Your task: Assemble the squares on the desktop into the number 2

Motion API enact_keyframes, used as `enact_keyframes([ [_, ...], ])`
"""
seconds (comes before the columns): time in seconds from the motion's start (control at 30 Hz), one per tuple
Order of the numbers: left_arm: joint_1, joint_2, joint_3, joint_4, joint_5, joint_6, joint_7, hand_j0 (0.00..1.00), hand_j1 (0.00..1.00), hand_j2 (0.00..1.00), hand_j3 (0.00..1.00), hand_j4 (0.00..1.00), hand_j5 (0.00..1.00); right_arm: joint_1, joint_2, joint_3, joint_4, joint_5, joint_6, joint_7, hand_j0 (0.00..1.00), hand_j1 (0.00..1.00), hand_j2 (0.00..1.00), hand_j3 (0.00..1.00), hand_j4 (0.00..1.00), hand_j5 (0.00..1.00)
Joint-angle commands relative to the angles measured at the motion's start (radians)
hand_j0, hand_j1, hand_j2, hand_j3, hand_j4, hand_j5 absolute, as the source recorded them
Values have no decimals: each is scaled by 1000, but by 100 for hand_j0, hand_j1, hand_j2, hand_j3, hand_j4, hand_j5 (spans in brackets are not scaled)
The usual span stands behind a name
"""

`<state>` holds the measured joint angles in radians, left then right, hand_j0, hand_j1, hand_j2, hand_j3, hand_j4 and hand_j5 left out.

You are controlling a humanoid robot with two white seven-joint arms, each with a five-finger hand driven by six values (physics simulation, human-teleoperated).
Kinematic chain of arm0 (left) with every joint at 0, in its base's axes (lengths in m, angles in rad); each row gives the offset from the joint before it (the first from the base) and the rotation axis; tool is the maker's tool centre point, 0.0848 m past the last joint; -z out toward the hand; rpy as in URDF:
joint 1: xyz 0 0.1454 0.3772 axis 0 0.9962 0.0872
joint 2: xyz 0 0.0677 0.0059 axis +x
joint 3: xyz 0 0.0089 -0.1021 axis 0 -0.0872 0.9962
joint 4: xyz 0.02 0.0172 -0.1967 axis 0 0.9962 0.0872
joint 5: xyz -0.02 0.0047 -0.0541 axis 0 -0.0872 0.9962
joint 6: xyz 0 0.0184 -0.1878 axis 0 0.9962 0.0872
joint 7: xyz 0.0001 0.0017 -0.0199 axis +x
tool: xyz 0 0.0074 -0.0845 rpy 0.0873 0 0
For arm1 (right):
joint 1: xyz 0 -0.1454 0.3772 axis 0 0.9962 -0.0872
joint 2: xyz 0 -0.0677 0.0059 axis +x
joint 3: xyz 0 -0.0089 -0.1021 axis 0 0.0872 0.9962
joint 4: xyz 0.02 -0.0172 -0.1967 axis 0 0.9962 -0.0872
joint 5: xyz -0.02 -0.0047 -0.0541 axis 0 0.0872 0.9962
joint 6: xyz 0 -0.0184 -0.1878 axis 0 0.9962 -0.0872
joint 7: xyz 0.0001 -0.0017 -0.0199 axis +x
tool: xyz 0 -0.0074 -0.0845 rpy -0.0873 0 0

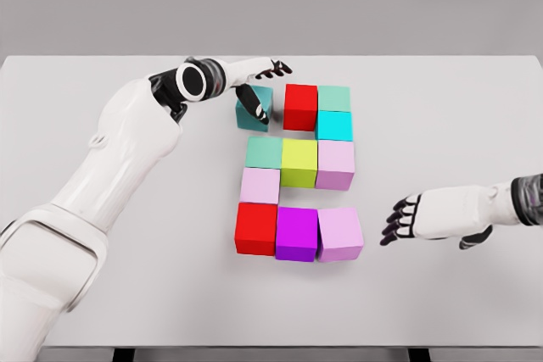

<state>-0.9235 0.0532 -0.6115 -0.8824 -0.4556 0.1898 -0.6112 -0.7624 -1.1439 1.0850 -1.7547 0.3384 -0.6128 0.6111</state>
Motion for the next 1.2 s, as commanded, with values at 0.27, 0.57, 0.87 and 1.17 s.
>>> enact_keyframes([
  [0.27, -11, -12, 1, 31, 2, -24, 0, 96, 96, 96, 96, 96, 96, 0, 24, 7, 0, -7, 2, 0, 100, 100, 100, 100, 100, 100],
  [0.57, -11, -1, 4, 20, 11, -35, 0, 97, 97, 97, 97, 97, 97, 0, 30, 7, 0, -10, 2, 0, 100, 100, 100, 100, 100, 100],
  [0.87, 17, 56, 4, -119, 54, -35, 0, 97, 97, 97, 97, 97, 97, -2, 52, 7, 0, -15, 2, 0, 100, 100, 100, 100, 100, 100],
  [1.17, 78, 295, 4, -357, 178, -41, 0, 99, 99, 99, 99, 99, 99, -3, 69, 9, -2, -18, 2, 0, 100, 100, 100, 100, 100, 100],
])
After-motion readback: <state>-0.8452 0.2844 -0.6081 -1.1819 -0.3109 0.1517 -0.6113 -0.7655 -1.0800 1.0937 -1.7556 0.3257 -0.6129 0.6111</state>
